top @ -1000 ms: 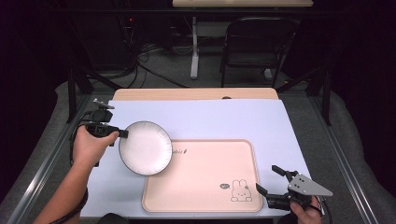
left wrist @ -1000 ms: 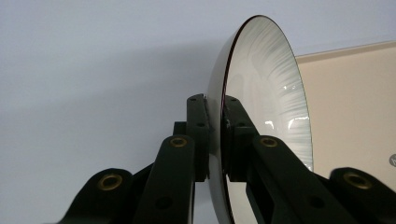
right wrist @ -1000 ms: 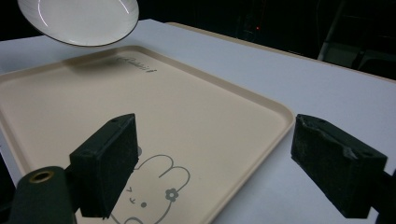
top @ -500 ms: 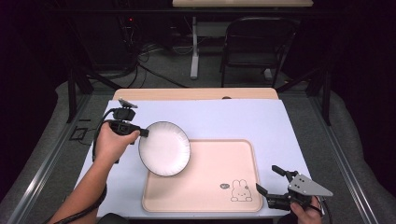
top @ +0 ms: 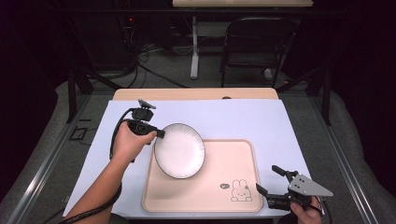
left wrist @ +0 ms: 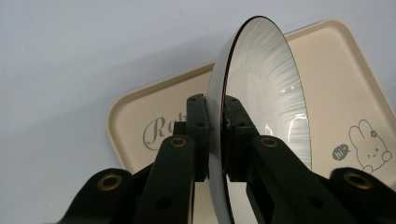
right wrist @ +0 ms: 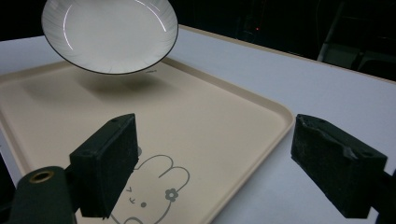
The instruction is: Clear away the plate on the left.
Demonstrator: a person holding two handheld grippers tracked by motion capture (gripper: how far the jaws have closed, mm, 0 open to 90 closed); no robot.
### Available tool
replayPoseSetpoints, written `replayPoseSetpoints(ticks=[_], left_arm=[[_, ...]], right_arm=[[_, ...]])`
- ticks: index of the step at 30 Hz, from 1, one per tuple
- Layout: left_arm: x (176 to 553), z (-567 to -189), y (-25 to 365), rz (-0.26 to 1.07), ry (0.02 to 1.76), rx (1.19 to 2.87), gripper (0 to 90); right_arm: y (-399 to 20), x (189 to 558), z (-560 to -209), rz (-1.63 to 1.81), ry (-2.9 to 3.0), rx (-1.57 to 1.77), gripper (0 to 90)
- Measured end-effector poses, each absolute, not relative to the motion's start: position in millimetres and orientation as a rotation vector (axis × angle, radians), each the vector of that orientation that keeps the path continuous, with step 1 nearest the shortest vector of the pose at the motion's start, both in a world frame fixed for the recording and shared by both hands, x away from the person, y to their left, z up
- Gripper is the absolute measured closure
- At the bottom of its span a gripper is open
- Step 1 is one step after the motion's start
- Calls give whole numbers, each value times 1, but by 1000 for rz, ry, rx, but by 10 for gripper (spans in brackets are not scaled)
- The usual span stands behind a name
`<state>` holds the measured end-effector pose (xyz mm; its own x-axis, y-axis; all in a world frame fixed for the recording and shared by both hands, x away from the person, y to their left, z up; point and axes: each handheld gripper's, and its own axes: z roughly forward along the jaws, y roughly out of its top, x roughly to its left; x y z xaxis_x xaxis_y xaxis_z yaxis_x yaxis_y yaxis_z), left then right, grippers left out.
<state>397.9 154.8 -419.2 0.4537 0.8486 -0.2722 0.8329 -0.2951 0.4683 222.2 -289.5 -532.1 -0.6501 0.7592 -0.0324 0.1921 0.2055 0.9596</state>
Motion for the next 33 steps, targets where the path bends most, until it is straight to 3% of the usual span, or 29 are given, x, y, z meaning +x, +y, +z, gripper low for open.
replayPoseSetpoints(ticks=[33], left_arm=[[386,-439,101,-50,1260,2278,825]], right_arm=[[-290,223,-532,1460,1976,881,141]])
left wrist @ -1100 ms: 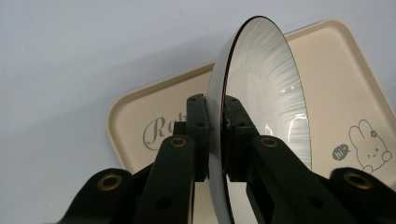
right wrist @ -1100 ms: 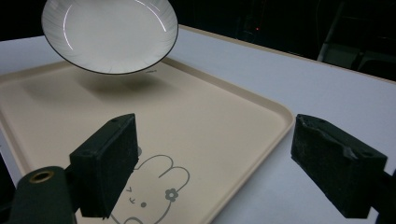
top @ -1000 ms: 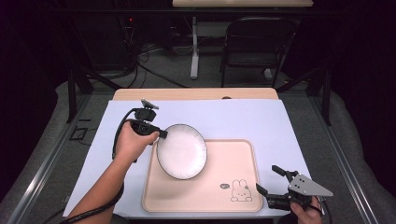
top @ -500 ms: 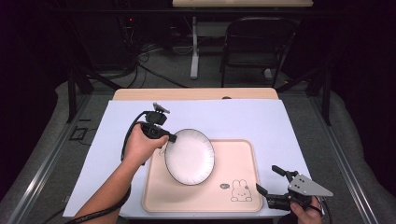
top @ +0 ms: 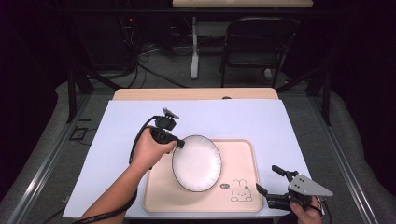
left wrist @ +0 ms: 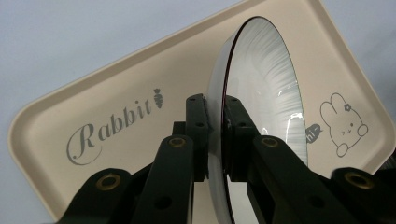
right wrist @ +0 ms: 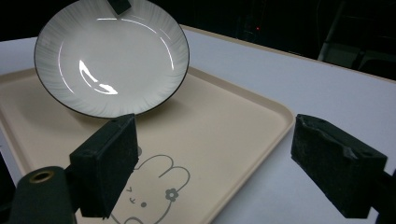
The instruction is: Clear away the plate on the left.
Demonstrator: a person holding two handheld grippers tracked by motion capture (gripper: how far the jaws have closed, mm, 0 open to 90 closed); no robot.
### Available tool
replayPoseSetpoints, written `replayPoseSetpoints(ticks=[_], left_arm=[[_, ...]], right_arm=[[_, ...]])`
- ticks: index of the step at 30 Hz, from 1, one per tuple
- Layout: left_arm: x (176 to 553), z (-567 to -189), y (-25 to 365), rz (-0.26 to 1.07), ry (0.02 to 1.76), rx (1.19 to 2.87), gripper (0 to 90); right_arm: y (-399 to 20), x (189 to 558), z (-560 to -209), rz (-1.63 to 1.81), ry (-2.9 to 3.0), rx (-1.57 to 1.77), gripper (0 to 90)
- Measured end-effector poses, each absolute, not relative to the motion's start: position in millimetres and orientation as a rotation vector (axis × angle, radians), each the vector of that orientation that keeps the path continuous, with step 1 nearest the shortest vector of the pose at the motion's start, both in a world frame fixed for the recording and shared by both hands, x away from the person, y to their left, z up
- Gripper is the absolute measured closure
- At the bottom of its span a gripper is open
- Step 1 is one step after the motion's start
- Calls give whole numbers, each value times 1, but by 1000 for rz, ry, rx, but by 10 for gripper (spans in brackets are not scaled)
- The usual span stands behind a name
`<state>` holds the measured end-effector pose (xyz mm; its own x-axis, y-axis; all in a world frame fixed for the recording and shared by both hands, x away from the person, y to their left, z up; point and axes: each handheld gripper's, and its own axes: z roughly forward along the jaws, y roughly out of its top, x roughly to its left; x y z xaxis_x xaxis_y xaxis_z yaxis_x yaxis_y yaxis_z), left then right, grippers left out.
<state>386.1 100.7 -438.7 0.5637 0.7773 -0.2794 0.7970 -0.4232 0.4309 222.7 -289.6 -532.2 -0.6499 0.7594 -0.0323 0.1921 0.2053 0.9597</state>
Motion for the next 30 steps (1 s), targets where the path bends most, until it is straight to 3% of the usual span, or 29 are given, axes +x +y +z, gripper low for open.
replayPoseSetpoints(ticks=[30], left_arm=[[383,-458,93,-117,1257,2275,829]], right_arm=[[-290,223,-532,1461,1975,880,141]])
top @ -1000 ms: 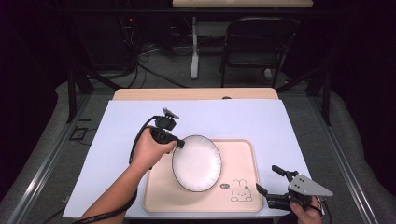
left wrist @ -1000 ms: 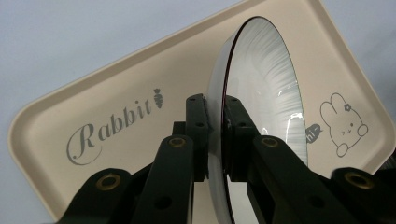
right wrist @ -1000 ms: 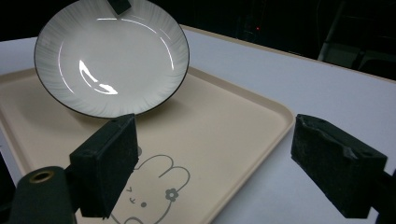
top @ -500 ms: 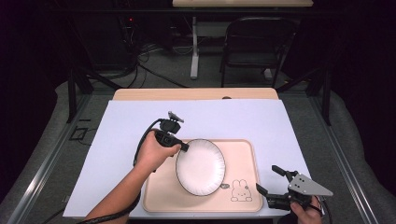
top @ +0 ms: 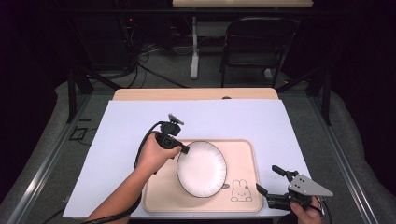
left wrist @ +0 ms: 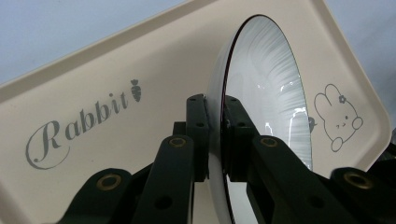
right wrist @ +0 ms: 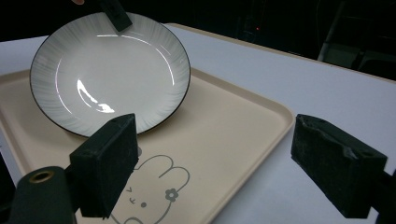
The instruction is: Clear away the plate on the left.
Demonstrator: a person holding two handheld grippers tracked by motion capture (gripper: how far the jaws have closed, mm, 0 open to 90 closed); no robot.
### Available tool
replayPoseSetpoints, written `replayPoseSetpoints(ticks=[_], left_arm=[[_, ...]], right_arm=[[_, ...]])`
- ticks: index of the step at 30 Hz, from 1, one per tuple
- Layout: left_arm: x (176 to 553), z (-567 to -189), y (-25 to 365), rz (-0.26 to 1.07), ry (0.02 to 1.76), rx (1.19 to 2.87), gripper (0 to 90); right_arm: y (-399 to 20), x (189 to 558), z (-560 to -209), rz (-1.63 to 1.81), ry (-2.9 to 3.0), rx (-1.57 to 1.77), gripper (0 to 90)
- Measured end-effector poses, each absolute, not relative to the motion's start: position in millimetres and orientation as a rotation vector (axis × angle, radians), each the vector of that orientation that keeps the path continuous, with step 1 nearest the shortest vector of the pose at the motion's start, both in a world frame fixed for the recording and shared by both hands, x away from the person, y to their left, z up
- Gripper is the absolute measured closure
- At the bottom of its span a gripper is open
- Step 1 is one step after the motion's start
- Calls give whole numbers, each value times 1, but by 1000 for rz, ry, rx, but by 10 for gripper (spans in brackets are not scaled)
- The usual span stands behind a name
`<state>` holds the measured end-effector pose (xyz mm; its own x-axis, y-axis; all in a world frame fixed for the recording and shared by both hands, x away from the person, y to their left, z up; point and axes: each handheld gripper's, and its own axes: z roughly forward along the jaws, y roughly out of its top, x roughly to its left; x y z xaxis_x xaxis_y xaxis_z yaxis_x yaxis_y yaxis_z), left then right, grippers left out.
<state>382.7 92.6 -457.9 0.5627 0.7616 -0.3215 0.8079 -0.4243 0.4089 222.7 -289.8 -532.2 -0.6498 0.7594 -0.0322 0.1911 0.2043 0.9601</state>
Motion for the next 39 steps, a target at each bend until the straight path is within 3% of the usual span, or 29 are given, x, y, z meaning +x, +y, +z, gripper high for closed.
replayPoseSetpoints(ticks=[20,39], left_arm=[[383,-472,98,-90,1298,2312,851],[387,-498,117,-179,1374,2272,838]], right_arm=[[-289,223,-532,1462,1975,878,141],[-289,223,-532,1461,1975,875,142]])
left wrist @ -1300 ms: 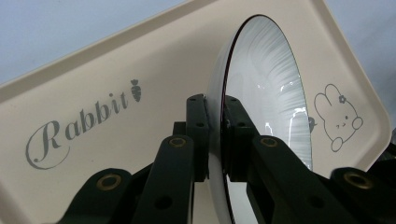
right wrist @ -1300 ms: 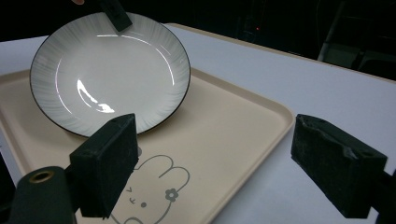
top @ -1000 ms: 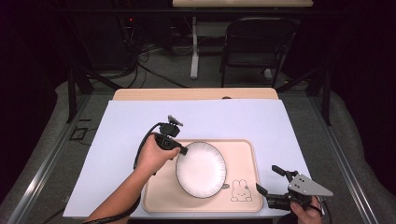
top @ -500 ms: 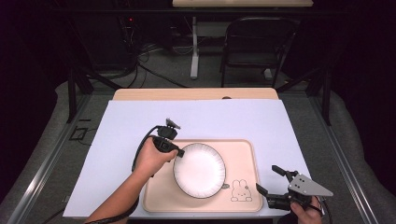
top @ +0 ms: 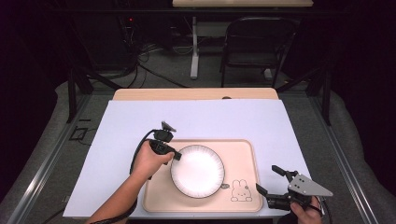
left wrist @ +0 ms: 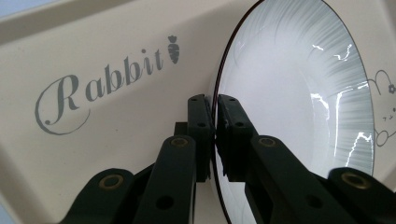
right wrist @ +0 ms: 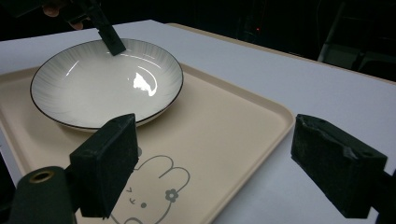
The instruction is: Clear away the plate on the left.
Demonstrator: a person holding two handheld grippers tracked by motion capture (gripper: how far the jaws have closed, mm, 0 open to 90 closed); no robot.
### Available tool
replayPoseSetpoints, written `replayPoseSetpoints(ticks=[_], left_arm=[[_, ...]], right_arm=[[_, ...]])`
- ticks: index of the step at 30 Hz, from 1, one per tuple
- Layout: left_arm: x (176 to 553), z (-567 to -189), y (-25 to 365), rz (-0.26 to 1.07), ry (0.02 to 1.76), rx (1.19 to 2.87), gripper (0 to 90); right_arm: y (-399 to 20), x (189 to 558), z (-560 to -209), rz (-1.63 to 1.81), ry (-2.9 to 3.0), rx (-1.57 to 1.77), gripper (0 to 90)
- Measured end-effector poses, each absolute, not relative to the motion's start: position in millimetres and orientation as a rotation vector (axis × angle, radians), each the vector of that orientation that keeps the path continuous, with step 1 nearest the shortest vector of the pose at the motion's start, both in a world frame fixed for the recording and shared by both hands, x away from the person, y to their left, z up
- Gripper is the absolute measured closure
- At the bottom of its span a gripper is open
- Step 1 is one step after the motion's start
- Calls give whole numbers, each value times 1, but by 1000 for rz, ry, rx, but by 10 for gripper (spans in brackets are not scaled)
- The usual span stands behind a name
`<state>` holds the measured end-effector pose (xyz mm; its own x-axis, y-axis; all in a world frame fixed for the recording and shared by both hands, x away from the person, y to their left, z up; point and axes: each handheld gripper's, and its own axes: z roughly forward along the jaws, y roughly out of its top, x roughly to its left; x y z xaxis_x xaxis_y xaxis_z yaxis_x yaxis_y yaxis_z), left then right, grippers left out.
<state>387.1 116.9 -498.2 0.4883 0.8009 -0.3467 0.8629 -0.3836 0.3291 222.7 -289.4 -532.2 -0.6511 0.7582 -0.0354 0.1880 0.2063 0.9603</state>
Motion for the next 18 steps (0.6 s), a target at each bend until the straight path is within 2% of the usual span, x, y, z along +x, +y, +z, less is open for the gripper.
replayPoseSetpoints(ticks=[18], left_arm=[[387,-520,125,-198,1430,2285,813]], right_arm=[[-289,222,-532,1463,1974,879,142]])
